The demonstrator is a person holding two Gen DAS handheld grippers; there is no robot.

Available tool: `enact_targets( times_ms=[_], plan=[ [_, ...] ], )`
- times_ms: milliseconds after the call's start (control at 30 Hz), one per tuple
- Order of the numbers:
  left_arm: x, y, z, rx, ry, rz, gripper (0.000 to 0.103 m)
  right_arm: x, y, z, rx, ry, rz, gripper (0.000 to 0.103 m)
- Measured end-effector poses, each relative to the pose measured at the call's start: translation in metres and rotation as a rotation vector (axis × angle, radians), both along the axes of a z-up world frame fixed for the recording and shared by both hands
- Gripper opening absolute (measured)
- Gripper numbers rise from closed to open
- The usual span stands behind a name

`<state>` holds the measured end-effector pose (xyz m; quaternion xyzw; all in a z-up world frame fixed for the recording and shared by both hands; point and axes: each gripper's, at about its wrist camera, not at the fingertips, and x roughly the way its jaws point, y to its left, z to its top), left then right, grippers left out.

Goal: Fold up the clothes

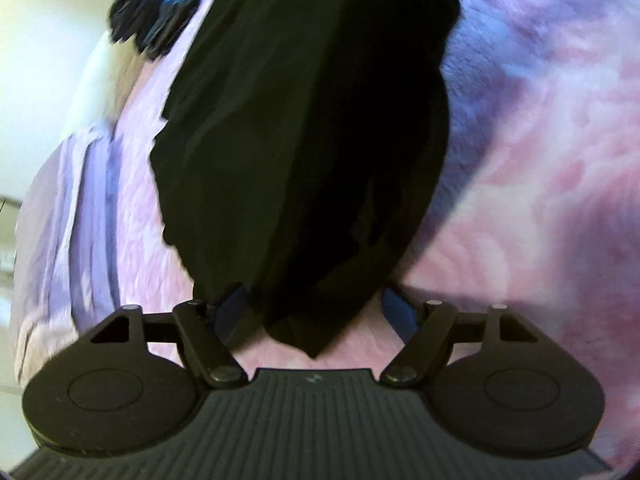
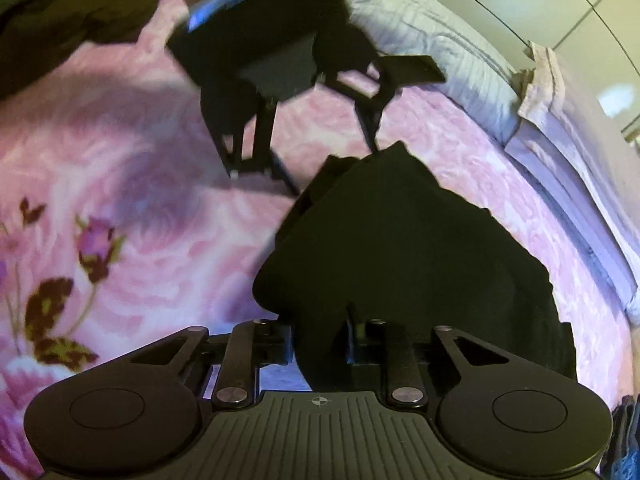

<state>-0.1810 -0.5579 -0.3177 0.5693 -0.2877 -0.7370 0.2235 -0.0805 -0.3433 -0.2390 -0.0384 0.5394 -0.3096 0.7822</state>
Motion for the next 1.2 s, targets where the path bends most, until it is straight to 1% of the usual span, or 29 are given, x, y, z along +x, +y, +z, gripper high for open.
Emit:
enact_targets(
  times_ms=[33,67,133,200,267,367,433,467,533,633,733,767,833,967,1100,1200],
  plan=[
    [-0.001,-0.004,0.0,0.007,-0.009,-0.002,0.043,0.0,0.001,0.005,0.005,-0.008,-0.011,0.021],
    [-0.001,-0.007,0.001,0.016,-0.019,-0.002,0.027,-0.001,0.001,0.009,0.014,-0.02,-0.021,0.02],
    [-0.001,-0.012,0.012,0.02,0.0,0.009,0.015,-0.005,0.001,0.019,0.033,-0.044,-0.04,0.019],
    [-0.001,-0.018,0.029,0.022,0.032,0.031,0.012,-0.009,-0.001,0.03,0.047,-0.072,-0.064,0.019],
    [-0.001,-0.028,0.054,0.014,0.072,0.055,0.011,-0.015,-0.005,0.047,0.052,-0.111,-0.099,0.018],
    [-0.009,-0.048,0.095,0.011,0.13,0.086,0.011,-0.029,-0.017,0.08,0.054,-0.177,-0.167,0.018],
    [-0.022,-0.065,0.123,0.011,0.16,0.098,0.01,-0.044,-0.028,0.105,0.056,-0.238,-0.232,0.017],
    [-0.032,-0.076,0.138,0.014,0.174,0.104,0.01,-0.055,-0.036,0.118,0.065,-0.286,-0.277,0.017],
    [-0.053,-0.096,0.162,0.007,0.177,0.096,0.01,-0.08,-0.053,0.143,0.087,-0.388,-0.369,0.017],
    [-0.095,-0.131,0.191,0.017,0.151,0.068,0.01,-0.128,-0.079,0.174,0.103,-0.535,-0.493,0.017],
    [-0.141,-0.166,0.205,0.066,0.103,0.049,0.01,-0.182,-0.104,0.188,0.123,-0.666,-0.591,0.017],
    [-0.157,-0.179,0.206,0.087,0.085,0.045,0.01,-0.202,-0.113,0.187,0.144,-0.71,-0.626,0.017],
    [-0.188,-0.198,0.196,0.132,0.047,0.017,0.01,-0.243,-0.13,0.182,0.19,-0.8,-0.696,0.017],
    [-0.256,-0.244,0.158,0.23,-0.033,-0.048,0.01,-0.311,-0.154,0.14,0.303,-0.931,-0.864,0.017],
    [-0.291,-0.266,0.099,0.335,-0.096,-0.081,0.011,-0.362,-0.166,0.093,0.375,-0.996,-0.996,0.017],
    [-0.306,-0.279,0.069,0.388,-0.122,-0.094,0.011,-0.389,-0.168,0.067,0.41,-1.037,-1.083,0.017]
  ],
)
